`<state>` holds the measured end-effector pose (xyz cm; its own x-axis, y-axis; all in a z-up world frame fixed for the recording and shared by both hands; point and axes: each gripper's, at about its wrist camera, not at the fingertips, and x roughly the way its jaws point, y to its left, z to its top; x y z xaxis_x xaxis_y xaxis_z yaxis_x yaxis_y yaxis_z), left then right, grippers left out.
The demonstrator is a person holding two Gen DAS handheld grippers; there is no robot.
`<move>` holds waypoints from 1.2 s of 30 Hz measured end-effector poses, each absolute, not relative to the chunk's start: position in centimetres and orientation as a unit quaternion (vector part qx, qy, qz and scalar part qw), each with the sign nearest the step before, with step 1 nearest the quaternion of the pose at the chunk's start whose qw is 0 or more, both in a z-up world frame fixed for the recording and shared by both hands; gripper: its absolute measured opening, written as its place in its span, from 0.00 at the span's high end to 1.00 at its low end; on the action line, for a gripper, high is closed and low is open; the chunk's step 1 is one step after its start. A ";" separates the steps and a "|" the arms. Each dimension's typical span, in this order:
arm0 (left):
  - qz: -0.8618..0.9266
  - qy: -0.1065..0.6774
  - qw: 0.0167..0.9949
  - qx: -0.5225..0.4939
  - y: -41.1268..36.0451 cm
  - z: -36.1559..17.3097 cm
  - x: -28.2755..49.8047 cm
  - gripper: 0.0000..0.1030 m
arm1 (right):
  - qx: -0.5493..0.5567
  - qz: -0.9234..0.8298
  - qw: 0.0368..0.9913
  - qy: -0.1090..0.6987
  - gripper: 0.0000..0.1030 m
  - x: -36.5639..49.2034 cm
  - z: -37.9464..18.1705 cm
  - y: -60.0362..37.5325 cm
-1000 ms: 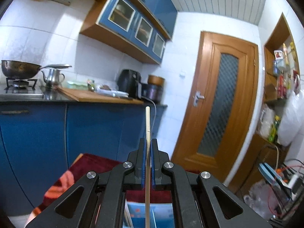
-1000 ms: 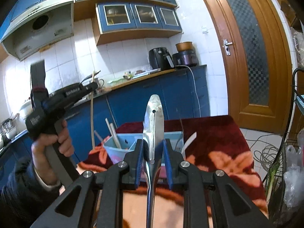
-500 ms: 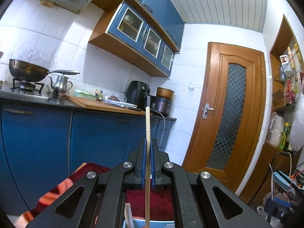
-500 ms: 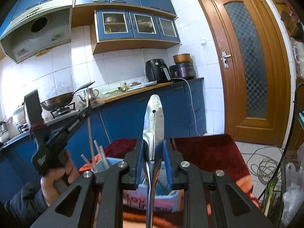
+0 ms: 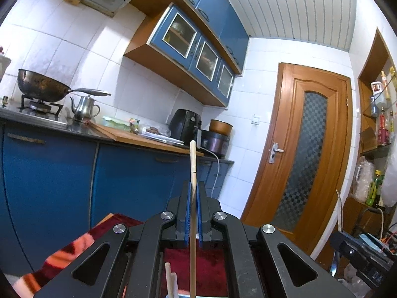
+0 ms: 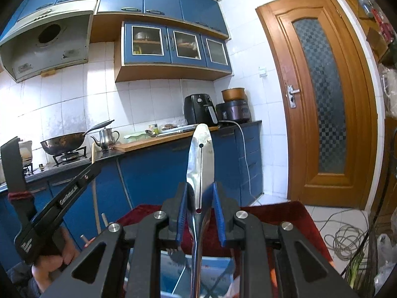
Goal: Organize utensils
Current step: 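Lift the bamboo chopstick and silver knife and carry both over the holder, then open the right tool to drop the knife in while the left tool releases the chopstick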
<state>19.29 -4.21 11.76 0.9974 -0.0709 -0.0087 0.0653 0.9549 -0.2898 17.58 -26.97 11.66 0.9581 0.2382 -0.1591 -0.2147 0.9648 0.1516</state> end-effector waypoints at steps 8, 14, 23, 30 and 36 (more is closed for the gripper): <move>-0.015 0.011 0.989 -0.149 -4.5 10.9 19.9 0.96 | 0.039 0.102 0.992 0.056 0.77 18.8 11.2 -26.1; -0.017 0.020 0.991 -0.131 -5.6 9.9 20.1 0.96 | 0.029 0.107 0.992 0.065 0.77 19.4 9.6 -25.8; -0.027 0.036 0.994 -0.102 -6.7 9.6 20.0 0.96 | 0.038 0.124 0.988 0.087 0.74 19.0 8.8 -26.0; -0.046 0.058 0.992 -0.104 -6.4 10.0 19.3 0.76 | 0.052 0.118 0.989 0.076 0.67 17.4 9.9 -26.8; -0.058 0.069 0.991 -0.095 -6.3 10.8 17.9 0.76 | 0.061 0.114 0.989 0.076 0.66 15.6 10.7 -27.2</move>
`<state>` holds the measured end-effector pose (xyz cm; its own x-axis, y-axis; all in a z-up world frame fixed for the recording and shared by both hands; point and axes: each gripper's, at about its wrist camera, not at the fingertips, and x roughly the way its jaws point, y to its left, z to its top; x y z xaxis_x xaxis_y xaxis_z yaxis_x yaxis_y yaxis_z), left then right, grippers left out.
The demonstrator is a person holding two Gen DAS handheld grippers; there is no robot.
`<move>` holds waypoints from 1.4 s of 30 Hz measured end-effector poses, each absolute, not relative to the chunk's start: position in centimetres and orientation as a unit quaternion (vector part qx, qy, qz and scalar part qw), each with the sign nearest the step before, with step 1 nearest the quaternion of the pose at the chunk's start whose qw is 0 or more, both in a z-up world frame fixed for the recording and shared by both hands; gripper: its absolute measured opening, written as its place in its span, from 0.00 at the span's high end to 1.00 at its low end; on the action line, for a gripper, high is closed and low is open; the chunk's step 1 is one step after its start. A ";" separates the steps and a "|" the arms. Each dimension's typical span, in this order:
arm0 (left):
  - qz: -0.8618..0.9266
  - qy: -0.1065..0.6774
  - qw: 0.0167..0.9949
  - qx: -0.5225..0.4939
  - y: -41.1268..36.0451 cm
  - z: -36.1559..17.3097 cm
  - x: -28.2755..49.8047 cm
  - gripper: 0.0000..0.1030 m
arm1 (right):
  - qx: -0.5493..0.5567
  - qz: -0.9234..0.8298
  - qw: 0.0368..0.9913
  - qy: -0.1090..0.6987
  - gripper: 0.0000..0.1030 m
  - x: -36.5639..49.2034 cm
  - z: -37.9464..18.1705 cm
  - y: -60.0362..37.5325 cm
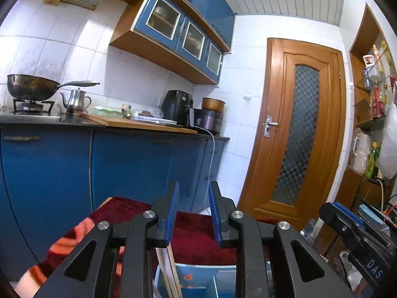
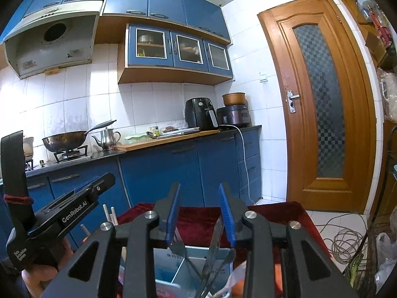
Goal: Organize utensils
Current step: 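Open the right tool to drop the knife in while the left tool releases the chopstick, then move both open tools down to the beige spoon and silver fork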
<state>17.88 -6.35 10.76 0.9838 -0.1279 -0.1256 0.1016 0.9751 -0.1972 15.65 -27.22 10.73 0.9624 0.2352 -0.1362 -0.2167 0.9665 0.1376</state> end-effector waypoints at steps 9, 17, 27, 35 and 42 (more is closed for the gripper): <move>-0.087 0.087 0.990 -0.066 -6.3 13.0 14.2 0.76 | 0.073 0.113 0.987 0.084 0.64 12.4 12.1 -27.5; -0.104 0.124 0.986 -0.046 -5.5 14.3 10.5 0.76 | 0.089 0.109 0.984 0.112 0.63 9.1 12.6 -27.5; -0.093 0.182 0.978 -0.033 -3.4 13.7 7.7 0.76 | 0.111 0.112 0.972 0.174 0.61 6.3 10.7 -27.5; -0.072 0.251 0.965 -0.007 -2.1 10.6 7.4 0.76 | 0.123 0.116 0.959 0.226 0.58 5.4 8.4 -27.3; -0.072 0.309 0.948 -0.007 -1.3 7.2 7.5 0.76 | 0.126 0.115 0.949 0.266 0.56 5.1 6.0 -26.9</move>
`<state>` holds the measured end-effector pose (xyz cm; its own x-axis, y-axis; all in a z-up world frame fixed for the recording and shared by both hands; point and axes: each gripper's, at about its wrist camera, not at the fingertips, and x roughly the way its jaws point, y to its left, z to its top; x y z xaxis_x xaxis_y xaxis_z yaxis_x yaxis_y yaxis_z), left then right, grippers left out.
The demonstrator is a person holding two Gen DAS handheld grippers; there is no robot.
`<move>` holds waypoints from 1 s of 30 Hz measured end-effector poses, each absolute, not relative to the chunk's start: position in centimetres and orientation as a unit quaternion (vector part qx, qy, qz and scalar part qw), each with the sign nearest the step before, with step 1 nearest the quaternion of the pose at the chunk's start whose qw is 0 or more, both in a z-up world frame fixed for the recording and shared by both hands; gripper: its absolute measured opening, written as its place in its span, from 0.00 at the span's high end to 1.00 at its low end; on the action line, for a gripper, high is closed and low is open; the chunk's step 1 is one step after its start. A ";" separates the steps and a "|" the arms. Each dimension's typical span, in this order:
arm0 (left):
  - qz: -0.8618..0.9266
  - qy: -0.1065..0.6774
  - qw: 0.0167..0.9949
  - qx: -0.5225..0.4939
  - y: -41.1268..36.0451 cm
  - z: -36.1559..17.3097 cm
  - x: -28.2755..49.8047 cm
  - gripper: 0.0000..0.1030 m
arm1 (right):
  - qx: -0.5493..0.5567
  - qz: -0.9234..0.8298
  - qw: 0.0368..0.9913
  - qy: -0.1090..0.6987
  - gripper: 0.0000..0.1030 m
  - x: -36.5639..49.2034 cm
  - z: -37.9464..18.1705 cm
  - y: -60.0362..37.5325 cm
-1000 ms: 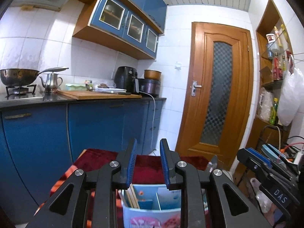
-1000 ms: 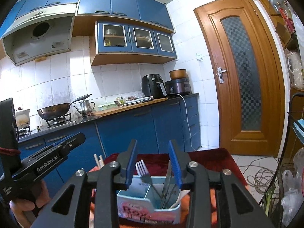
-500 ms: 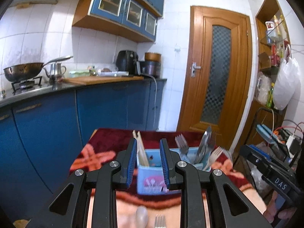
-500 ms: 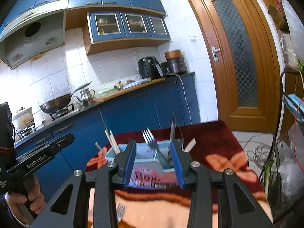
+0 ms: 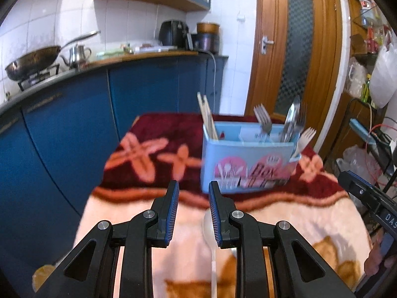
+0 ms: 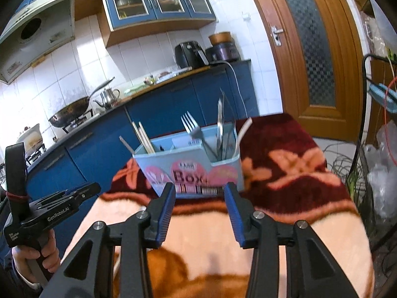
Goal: Organize utensils
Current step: 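Move both open tools down to the beige spoon and silver fork, then grasp and lift the beige plastic spoon with the left tool while the right tool approaches the silver fork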
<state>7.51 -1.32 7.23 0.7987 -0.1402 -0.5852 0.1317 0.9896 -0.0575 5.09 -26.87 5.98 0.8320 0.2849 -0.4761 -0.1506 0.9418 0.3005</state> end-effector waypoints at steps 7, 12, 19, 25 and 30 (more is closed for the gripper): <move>-0.084 0.362 0.928 -0.002 -2.0 4.0 7.9 0.76 | 0.138 0.108 0.937 0.301 0.56 5.1 3.6 -27.3; -0.087 0.391 0.916 -0.006 -2.3 2.2 8.3 0.76 | 0.146 0.100 0.932 0.317 0.56 5.1 2.3 -27.8; -0.094 0.429 0.899 -0.008 -2.7 0.1 8.9 0.76 | 0.158 0.092 0.923 0.337 0.55 5.4 0.6 -28.6; -0.103 0.448 0.888 -0.004 -3.0 -0.8 9.2 0.76 | 0.162 0.092 0.919 0.348 0.55 5.6 -0.2 -28.7; -0.108 0.461 0.881 -0.014 -2.9 -1.3 9.5 0.76 | 0.163 0.093 0.917 0.351 0.55 5.7 -0.4 -28.8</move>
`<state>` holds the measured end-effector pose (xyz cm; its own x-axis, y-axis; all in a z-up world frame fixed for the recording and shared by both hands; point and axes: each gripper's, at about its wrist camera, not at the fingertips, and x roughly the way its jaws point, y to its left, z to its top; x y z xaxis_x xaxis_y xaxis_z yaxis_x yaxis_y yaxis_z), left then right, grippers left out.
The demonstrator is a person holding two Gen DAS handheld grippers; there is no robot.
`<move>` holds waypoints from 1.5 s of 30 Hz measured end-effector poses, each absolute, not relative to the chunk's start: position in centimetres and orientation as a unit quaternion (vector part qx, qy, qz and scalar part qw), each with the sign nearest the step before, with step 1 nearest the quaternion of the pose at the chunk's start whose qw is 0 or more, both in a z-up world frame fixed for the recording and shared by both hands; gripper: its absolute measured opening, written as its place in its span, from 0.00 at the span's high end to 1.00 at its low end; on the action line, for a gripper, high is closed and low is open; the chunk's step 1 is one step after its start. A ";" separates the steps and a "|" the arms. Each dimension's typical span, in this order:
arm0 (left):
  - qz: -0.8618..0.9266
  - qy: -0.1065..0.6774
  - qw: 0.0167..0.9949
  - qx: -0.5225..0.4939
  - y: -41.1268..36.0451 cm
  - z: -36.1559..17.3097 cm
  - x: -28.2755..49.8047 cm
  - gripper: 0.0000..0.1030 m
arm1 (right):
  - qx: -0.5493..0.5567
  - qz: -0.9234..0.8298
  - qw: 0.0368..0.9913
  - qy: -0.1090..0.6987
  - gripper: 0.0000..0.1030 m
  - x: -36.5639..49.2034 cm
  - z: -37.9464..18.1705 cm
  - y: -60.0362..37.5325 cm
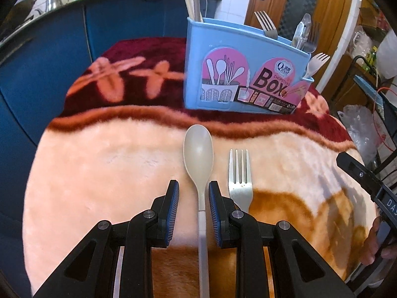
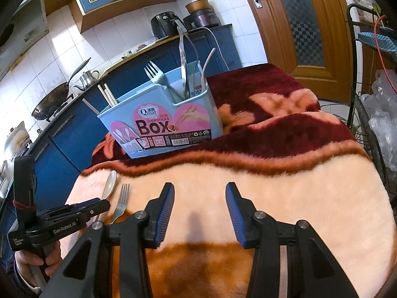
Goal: Organize utensils
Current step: 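Grasp and lift the beige plastic spoon with the left tool while the right tool approaches the silver fork, then close the right tool on the silver fork while the left tool holds the spoon up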
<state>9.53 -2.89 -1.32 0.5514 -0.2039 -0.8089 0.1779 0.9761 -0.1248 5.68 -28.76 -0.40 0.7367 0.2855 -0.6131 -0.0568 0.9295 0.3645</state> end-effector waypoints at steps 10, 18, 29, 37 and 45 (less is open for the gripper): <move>-0.125 0.455 0.881 -0.034 -2.3 -1.5 9.7 0.88 | 0.157 0.097 0.917 0.354 0.55 5.5 -0.4 -28.1; -0.121 0.410 0.902 -0.063 -0.2 0.3 8.3 0.89 | 0.140 0.106 0.917 0.358 0.55 5.5 0.1 -26.3; -0.086 0.337 0.934 -0.084 3.4 2.7 6.1 0.90 | 0.108 0.147 0.903 0.390 0.55 6.7 -0.4 -21.6; -0.080 0.319 0.938 -0.107 5.6 2.8 5.5 0.90 | 0.077 0.183 0.887 0.418 0.55 8.6 -1.3 -17.5; -0.075 0.304 0.943 -0.116 6.7 2.7 5.0 0.91 | 0.053 0.182 0.883 0.428 0.54 10.4 -1.8 -15.2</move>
<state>4.97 6.66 2.73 0.8038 -0.2129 -0.5555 0.0715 0.9616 -0.2650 10.37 -15.24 -1.83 0.5667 0.3670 -0.7377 -0.2767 0.9281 0.2492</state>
